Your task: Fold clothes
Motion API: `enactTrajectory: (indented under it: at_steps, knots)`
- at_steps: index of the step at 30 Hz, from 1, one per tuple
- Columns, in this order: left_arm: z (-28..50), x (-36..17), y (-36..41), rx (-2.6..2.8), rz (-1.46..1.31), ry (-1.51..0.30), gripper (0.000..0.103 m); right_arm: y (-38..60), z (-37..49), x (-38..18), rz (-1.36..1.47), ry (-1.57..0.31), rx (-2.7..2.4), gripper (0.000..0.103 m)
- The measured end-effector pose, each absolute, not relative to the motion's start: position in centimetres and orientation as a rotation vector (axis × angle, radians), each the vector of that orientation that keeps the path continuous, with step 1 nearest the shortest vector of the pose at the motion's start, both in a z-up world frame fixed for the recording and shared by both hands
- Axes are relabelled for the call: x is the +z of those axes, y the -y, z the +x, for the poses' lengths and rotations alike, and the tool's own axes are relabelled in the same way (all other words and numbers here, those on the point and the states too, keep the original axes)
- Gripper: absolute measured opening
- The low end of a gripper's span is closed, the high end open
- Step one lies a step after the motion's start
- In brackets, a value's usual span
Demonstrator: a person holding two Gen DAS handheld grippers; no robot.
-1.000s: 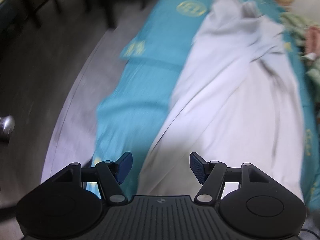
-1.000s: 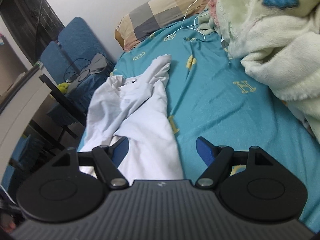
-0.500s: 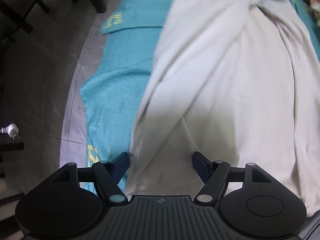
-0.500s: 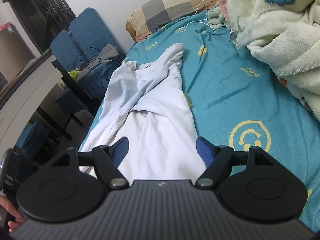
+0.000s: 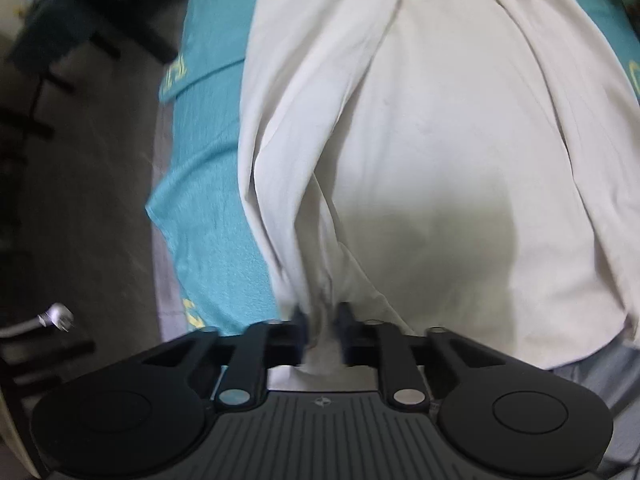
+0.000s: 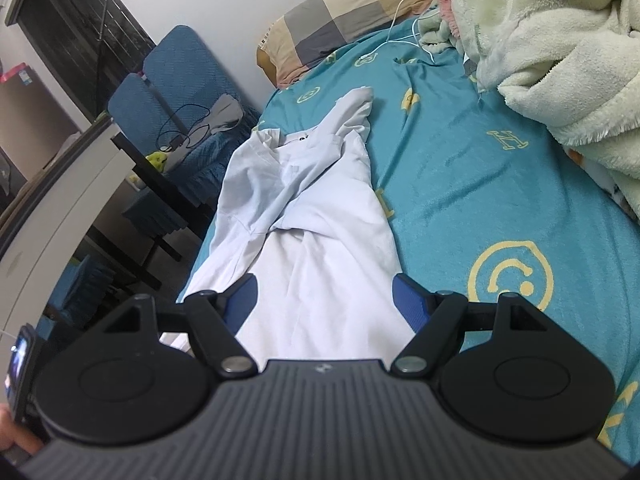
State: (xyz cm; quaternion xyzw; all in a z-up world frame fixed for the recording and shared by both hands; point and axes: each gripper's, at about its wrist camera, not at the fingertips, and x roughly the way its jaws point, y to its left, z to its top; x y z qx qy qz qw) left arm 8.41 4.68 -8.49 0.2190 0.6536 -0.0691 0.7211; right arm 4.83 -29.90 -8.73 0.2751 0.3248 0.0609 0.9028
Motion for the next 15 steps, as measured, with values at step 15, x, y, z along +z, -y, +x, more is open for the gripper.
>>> enactTrajectory:
  at_steps: [15]
  knots:
    - [-0.5, 0.1, 3.2, -0.403, 0.714, -1.165, 0.006, 30.2, 5.1, -9.0, 0.597, -0.680, 0.128, 0.076]
